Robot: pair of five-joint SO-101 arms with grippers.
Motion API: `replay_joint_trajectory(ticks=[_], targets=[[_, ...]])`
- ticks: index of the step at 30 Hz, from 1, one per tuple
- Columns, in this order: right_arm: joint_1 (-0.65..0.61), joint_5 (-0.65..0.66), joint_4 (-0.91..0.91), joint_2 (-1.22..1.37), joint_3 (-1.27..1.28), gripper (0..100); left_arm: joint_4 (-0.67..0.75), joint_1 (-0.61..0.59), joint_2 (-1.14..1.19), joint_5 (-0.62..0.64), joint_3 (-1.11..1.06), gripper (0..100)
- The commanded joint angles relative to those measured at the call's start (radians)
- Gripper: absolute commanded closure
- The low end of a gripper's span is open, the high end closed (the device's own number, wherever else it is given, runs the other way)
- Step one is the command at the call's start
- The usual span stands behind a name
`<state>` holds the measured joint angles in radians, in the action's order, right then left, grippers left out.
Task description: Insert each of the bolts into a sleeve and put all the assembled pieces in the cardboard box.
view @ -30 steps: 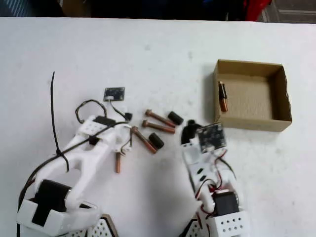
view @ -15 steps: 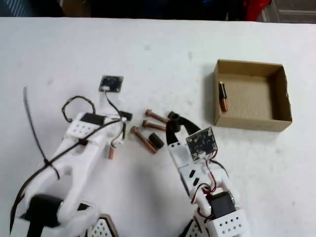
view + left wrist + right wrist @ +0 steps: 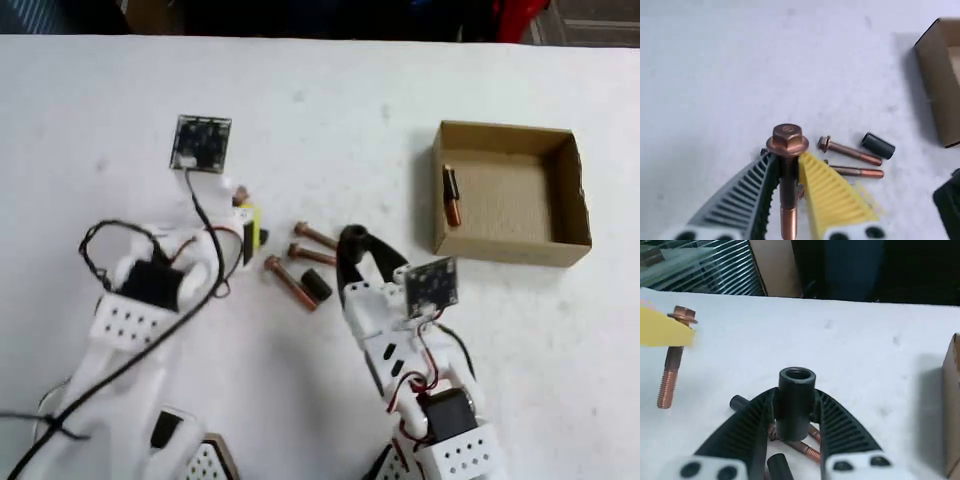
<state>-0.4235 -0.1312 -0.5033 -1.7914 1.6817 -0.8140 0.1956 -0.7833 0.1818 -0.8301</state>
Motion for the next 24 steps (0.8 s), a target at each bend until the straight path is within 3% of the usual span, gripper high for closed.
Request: replay_joint_trajectory(ticks=[1, 8, 17, 24], targets=[[-0.015, -0.060, -0.031, -0.007, 0.009, 98.1, 0.061, 0.071, -0.107, -0.008, 0.046, 98], [-0.025, 0.164, -0.054, -0.007, 0.009, 98.1, 0.172, 0.171, -0.232, -0.012, -0.025, 98], [-0.110, 0.167, -0.028, -0.007, 0.009, 98.1, 0.503, 0.171, -0.456, -0.012, -0.279, 98], [-0.117, 0.170, 0.005, -0.008, 0.009, 98.1, 0.588, 0.216, -0.558, -0.008, -0.385, 98]])
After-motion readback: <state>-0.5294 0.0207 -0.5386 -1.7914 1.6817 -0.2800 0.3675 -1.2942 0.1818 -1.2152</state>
